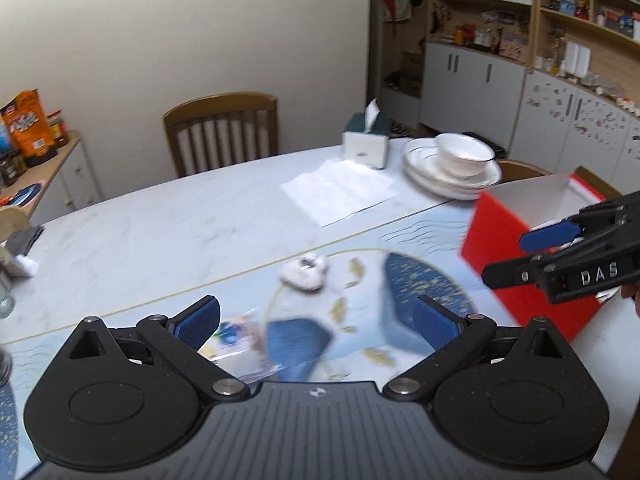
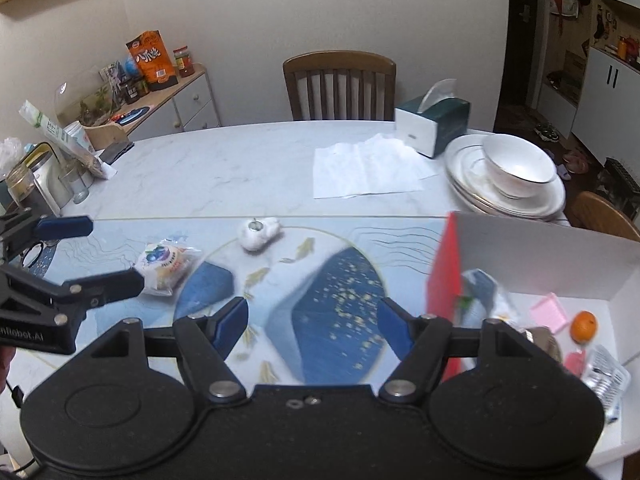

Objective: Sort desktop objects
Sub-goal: 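Withdraw both tools from the box back over the mat, then grasp the blueberry bread bag with the left tool while the right tool grasps the white plush toy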

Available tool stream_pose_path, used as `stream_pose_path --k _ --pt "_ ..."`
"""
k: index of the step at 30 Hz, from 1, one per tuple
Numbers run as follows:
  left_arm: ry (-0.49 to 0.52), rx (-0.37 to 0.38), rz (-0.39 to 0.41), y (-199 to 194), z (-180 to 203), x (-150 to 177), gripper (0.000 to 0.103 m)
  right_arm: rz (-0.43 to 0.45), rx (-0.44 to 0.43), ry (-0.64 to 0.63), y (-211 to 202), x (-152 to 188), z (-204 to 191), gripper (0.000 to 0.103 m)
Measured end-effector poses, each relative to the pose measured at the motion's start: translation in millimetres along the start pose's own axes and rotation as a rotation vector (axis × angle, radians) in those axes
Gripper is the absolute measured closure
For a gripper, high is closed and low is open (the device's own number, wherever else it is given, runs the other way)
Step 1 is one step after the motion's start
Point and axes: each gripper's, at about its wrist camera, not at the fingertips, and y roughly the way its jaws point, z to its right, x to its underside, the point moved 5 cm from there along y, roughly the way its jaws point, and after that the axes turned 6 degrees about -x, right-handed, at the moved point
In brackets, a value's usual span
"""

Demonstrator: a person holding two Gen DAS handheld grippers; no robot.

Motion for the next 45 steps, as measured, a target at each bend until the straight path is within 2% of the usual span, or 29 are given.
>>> stream_pose_path --k 6,13,28,45 --pt "-0.02 -0.065 -0.04 15 -26 14 0.0 -0.014 0.027 -0.019 28 -11 -17 0.032" --pt "-0.035 -0.095 -0.069 35 -46 24 0.0 -0.038 0.036 -0.02 65 -28 -31 0.032" --pt "-0.064 -0.096 -0.157 93 -57 37 0.0 -0.103 0.038 -0.022 144 -55 -41 0.032" --pt "-0.101 -0.075 -0.211 119 -64 47 0.001 -0.184 0.041 -0.065 206 -58 -43 0.032"
